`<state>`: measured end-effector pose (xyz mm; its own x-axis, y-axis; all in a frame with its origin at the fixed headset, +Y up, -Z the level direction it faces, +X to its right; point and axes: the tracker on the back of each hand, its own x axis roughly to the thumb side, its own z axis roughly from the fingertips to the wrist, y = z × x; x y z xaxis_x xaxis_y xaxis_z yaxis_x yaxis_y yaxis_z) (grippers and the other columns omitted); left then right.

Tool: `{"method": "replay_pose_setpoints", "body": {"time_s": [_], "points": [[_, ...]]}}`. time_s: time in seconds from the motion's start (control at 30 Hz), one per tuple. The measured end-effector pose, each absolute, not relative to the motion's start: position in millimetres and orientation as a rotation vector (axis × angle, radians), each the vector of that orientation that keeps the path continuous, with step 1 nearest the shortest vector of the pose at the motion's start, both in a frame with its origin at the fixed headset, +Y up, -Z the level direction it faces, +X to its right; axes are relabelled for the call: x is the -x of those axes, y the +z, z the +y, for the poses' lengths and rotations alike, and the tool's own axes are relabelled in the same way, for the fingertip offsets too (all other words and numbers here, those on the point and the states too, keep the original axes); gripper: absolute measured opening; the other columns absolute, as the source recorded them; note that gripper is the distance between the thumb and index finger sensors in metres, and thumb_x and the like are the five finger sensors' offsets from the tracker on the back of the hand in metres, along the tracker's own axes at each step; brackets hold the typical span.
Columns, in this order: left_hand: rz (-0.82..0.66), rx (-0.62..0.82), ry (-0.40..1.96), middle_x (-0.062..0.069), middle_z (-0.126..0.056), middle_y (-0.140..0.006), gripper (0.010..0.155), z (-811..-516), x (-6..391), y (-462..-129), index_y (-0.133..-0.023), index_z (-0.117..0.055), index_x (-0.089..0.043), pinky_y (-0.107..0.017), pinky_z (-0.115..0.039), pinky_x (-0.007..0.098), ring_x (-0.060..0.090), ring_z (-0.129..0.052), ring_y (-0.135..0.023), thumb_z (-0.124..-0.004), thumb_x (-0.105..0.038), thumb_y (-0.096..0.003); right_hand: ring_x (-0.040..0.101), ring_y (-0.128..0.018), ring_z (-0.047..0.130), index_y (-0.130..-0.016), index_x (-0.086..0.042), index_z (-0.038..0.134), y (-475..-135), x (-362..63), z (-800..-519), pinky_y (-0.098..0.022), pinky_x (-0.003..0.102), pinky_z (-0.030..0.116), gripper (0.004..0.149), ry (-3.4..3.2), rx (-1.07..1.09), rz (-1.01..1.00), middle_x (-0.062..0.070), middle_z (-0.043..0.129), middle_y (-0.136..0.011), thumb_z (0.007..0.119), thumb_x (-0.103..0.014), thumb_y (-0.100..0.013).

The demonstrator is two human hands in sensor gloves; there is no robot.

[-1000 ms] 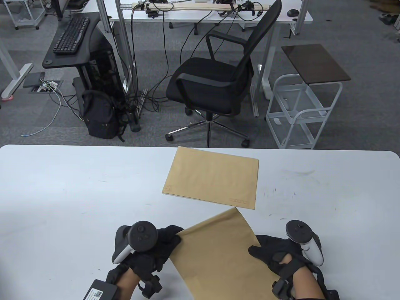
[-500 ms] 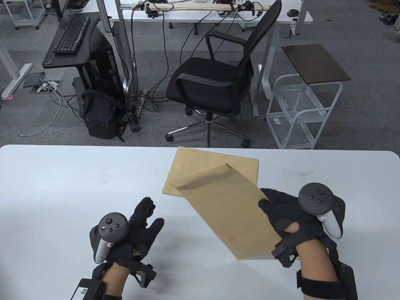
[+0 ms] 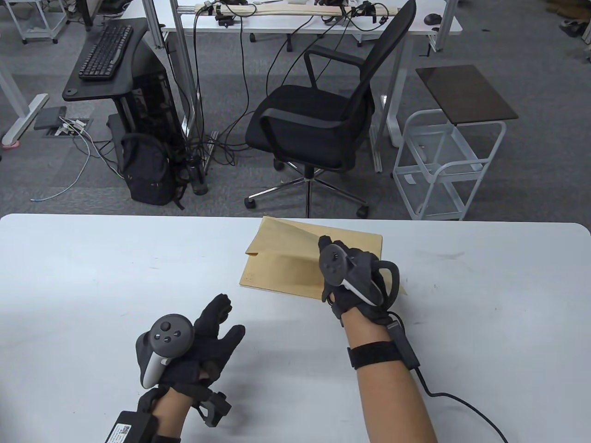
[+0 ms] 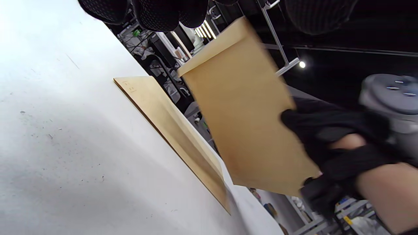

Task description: Stuff flat paper into A4 envelope

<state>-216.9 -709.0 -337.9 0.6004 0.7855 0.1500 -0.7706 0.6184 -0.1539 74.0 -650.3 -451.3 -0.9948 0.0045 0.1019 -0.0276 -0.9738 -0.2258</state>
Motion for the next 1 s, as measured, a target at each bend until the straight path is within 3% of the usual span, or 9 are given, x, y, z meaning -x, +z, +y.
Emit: {"method": "replay_pose_setpoints", "body": {"time_s": [0.23,0.47,0.87,1.0], "points": [[-0.242,0.093,0.847,0.011,-0.045,-0.118,0.087,-710,210,-337,-0.113,-0.039,-0.02,-0.078,-0.061,0.062,0.041,-0.061,-0.109,-0.071,-0.06,-0.0437,0.03,-0.088,0.082,-0.098,-0.038,0.067,-458,-52,-733,-0.061,0.059,0.07,0.05,3.172,-0.207,0.122,-0.005,0.073,-0.097,0.08,-0.042,-0.049],[-0.238,0.106,0.857,0.011,-0.046,-0.118,0.086,-711,210,-337,-0.113,-0.039,-0.02,-0.078,-0.06,0.063,0.042,-0.061,-0.109,-0.071,-0.061,-0.0437,0.03,-0.094,0.071,-0.102,-0.037,0.056,-454,-53,-773,-0.064,0.06,0.064,0.058,3.131,-0.208,0.43,-0.004,0.059,-0.103,0.076,-0.047,-0.049],[-0.272,0.18,0.83,0.01,-0.047,-0.118,0.085,-715,207,-338,-0.113,-0.041,-0.021,-0.078,-0.06,0.063,0.041,-0.061,-0.11,-0.071,-0.06,-0.0438,0.031,-0.103,0.044,-0.105,-0.039,0.047,-446,-64,-781,-0.07,0.061,0.05,0.062,2.903,-0.093,0.578,-0.004,0.037,-0.109,0.071,-0.054,-0.049],[-0.273,0.17,0.813,0.01,-0.048,-0.117,0.084,-715,206,-338,-0.113,-0.042,-0.021,-0.078,-0.06,0.063,0.041,-0.061,-0.109,-0.071,-0.06,-0.0439,0.033,-0.104,0.045,-0.105,-0.04,0.045,-440,-69,-768,-0.07,0.062,0.048,0.065,2.836,-0.138,0.456,-0.004,0.034,-0.11,0.072,-0.054,-0.049]]}}
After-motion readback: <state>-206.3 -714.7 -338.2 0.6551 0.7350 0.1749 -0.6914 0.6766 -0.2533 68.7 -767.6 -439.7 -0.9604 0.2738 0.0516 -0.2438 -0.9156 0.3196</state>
